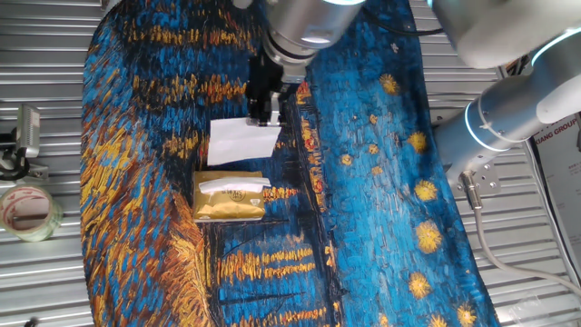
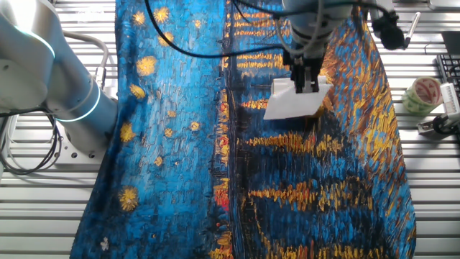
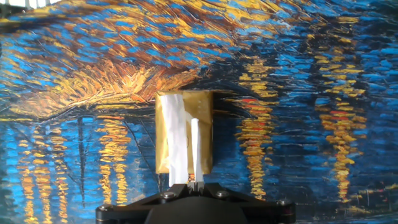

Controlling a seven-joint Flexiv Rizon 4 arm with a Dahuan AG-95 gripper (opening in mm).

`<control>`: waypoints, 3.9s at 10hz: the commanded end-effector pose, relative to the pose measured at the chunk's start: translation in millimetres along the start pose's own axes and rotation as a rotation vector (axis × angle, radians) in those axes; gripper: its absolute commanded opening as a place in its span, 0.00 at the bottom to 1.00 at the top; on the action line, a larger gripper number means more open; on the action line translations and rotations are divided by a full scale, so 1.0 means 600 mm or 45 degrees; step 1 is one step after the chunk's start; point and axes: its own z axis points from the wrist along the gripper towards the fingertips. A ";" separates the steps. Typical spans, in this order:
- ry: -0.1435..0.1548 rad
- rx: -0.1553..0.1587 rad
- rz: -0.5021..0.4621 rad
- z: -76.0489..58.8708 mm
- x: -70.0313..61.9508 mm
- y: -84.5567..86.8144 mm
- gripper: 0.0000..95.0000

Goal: Pull out a napkin

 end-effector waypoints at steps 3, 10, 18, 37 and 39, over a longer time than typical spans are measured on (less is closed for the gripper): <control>-0.001 -0.015 -0.031 0.004 -0.001 -0.016 0.00; -0.007 -0.055 -0.074 0.002 0.008 -0.055 0.00; -0.009 -0.046 -0.089 0.005 0.011 -0.067 0.00; -0.007 -0.057 0.064 0.005 0.016 -0.080 0.20; -0.006 -0.060 0.057 0.004 0.017 -0.081 0.20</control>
